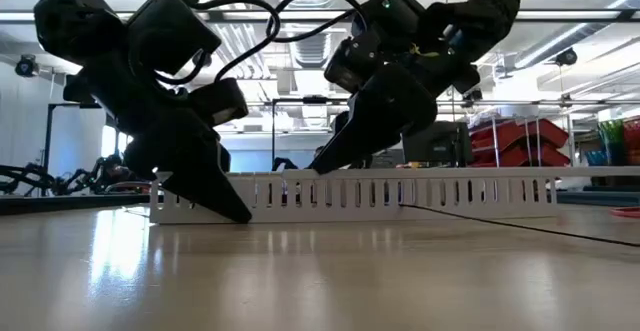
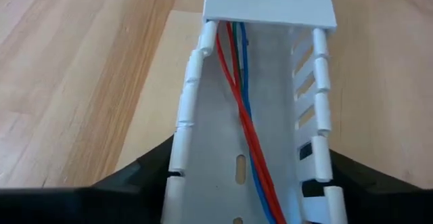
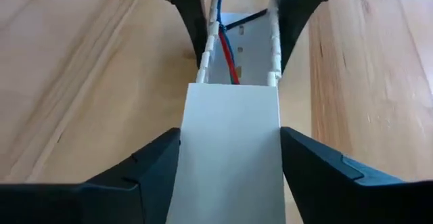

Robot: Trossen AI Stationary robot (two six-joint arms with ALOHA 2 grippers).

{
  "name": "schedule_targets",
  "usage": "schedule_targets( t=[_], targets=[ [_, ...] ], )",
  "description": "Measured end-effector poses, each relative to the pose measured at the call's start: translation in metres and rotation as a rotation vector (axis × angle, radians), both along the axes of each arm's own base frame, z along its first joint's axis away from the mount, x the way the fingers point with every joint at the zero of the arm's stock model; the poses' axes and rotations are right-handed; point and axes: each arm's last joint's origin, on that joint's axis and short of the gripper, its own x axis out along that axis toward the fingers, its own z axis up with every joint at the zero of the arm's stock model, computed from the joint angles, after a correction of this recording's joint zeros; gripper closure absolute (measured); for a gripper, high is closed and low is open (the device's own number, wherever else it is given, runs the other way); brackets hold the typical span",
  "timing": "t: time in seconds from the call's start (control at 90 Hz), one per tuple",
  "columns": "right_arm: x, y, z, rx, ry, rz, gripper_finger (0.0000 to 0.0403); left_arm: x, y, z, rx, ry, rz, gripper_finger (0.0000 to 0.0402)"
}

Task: Ziptie cables
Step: Close the white cable duct

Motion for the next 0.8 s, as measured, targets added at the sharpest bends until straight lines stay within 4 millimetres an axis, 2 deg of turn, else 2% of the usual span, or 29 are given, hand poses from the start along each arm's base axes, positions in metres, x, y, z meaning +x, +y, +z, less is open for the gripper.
schedule_targets(
  t=[0.278,0.444,0.8],
  targets=[
    [0.0000,0.0008,-0.0008,-0.022,-0.001,-0.002,0.0193,-0.0001,0.0002,0.0000,0.006,-0.001,0.005,0.0177],
    [0.0002,0.0012,-0.0009,-0.058,-0.006,-0.018,0.0174,0.0000,0.0003,0.0000,0.001,-0.003,0.015,0.0168],
    [-0.0025,0.0015,-0.0069,-0.115,0.033,-0.063,0.0124,0.0005,0.0004,0.0004,-0.012,-0.013,0.034,0.0176]
  ],
)
